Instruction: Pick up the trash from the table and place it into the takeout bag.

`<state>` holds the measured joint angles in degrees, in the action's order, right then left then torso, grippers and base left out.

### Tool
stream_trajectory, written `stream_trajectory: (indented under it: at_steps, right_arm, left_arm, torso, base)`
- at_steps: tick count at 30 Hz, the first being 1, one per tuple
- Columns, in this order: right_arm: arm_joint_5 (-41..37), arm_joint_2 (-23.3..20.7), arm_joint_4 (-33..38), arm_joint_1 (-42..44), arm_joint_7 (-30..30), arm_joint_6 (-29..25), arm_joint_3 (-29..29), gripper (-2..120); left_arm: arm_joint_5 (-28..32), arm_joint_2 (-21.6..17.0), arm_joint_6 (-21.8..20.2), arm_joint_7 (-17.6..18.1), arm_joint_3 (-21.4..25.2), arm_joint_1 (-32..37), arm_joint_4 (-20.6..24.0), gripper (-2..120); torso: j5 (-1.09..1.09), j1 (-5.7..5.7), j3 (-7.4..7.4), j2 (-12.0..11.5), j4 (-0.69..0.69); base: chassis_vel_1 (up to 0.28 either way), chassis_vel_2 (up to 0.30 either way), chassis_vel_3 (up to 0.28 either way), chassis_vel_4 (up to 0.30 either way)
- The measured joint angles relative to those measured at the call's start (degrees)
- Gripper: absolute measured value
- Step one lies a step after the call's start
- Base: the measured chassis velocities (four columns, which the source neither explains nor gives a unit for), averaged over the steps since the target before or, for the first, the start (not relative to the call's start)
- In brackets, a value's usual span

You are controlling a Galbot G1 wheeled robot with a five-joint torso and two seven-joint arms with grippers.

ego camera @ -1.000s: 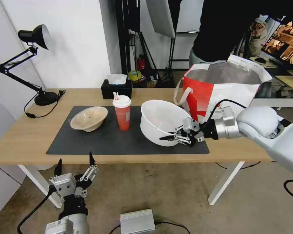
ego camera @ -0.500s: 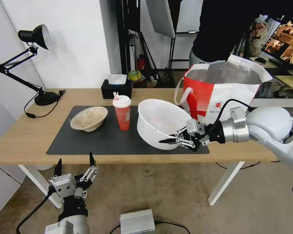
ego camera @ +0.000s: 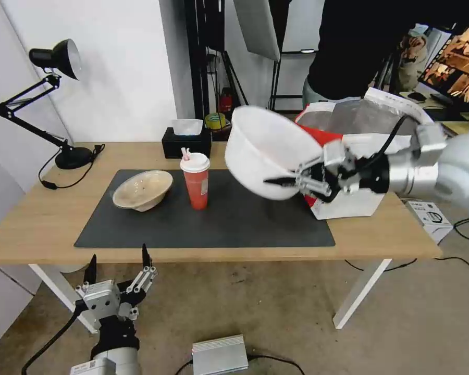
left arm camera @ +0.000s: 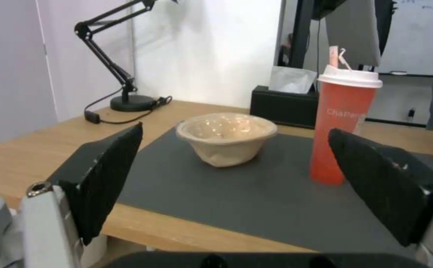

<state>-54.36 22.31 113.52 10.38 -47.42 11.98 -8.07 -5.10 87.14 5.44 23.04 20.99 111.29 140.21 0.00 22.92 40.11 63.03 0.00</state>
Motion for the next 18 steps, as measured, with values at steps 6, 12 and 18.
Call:
stream_trajectory:
  at_steps: [6,12,18]
  right_arm:
    - [-1.8,1.7,-3.5,-3.4,1.5,-0.1,-0.4,0]
    - [-2.4,3.2,-6.2,-6.1,2.8,-0.1,-1.5,0]
    - [-2.9,5.2,-10.5,-9.3,4.8,-0.2,-2.9,0]
  left_arm:
    - [-0.1,0.0,0.0,0.0,0.0,0.0,0.0,100]
    - [-0.1,0.1,0.0,0.0,0.0,0.0,-0.3,100]
    - [0.0,-0.1,0.0,0.0,0.1,-0.3,-0.6,100]
  torso:
    - [0.01,0.01,0.01,0.0,0.00]
    - [0.00,0.00,0.00,0.0,0.01]
    - [0.00,0.00,0.00,0.0,0.00]
  base:
    - [0.000,0.000,0.000,0.000]
    - [0.000,0.000,0.000,0.000]
    - [0.000,0.000,0.000,0.000]
